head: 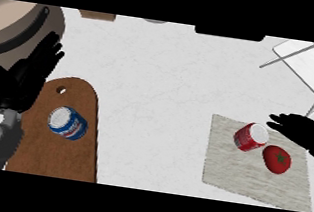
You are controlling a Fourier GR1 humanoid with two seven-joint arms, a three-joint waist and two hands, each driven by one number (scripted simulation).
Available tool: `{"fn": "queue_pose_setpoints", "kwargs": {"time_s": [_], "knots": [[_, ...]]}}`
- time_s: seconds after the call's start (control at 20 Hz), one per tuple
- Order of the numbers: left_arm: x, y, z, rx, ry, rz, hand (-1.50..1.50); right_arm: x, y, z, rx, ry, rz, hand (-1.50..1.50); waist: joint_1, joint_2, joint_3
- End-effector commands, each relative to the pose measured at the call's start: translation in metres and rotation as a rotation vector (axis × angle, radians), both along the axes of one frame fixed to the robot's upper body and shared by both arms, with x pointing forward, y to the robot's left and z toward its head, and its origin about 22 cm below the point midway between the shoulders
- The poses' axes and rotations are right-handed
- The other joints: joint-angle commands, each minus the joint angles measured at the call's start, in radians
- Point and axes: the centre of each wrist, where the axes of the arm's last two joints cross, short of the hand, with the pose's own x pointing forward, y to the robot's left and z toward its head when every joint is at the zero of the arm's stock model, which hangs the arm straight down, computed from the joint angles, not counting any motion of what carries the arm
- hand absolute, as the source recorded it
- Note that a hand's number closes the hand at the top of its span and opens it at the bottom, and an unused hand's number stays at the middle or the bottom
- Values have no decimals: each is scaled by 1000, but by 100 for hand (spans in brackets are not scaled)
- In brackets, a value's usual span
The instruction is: Pick the tomato from the placemat and place it in the tiered shelf
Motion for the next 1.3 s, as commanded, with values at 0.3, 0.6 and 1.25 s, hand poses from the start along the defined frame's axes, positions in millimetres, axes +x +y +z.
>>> {"fn": "queue_pose_setpoints", "kwargs": {"time_s": [0.3,0.6,1.25], "knots": [[-1,13,-10,-26,-2,-7,0,-10,-11,-26,-70,-16,-4,-150,-1,1,0],[9,5,10,5,4,4,0,-18,-9,-41,-80,-12,-19,-150,-1,1,0],[1,6,9,-16,10,-8,0,-2,-7,-80,-54,28,-45,-150,3,0,0]]}}
